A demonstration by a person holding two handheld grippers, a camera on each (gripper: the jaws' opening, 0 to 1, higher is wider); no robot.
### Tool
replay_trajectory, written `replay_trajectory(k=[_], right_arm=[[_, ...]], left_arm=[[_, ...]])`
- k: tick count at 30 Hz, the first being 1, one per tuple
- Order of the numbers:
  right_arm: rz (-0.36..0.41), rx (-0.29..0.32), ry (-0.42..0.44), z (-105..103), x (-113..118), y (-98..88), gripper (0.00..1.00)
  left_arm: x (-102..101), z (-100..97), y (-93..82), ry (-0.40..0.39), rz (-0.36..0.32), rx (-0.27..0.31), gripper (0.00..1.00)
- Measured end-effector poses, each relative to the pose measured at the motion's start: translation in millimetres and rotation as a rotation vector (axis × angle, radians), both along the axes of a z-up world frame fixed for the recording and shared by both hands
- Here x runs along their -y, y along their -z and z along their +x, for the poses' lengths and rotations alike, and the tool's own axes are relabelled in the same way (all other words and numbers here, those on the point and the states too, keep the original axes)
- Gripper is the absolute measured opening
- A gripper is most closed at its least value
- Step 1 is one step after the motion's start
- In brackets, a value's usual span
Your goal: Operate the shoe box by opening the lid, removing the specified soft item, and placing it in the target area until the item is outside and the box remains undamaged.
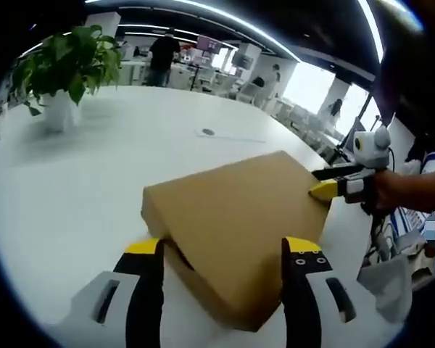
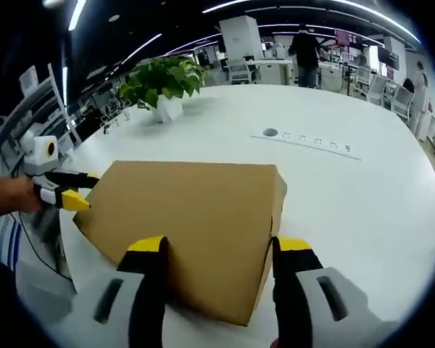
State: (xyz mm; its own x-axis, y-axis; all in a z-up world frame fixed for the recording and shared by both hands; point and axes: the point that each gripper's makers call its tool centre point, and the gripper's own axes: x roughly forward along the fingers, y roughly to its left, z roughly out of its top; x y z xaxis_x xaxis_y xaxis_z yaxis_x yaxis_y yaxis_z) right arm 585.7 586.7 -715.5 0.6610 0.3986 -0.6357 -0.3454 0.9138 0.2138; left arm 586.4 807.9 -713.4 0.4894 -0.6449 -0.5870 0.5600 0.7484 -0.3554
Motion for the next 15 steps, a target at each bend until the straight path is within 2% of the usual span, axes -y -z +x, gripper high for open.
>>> replay_trajectory(k=[3,4,5,15], right_arm=[[0.006,0.000,-0.002,-0.2,-0.4,0.2,0.54],[0.009,0.002,-0.002,-0.5,-0.2,0.2,0.54],[0.014,0.006,0.002,-0.5,0.2,-0.1,0.53],[0.030,0.016,0.019,-0.1,-0.1,1.6,0.51]], left_arm=[[-10.1,1.8,6.3,-0.041,0.028,-0.041,0.48],[-11.9,1.4,8.5,-0.038,0.036,-0.049,0.47],[-9.3,2.4,7.1,-0.047,0.017,-0.045,0.45],[-3.7,-3.6,2.9,-0.049,0.022,-0.049,0.44]])
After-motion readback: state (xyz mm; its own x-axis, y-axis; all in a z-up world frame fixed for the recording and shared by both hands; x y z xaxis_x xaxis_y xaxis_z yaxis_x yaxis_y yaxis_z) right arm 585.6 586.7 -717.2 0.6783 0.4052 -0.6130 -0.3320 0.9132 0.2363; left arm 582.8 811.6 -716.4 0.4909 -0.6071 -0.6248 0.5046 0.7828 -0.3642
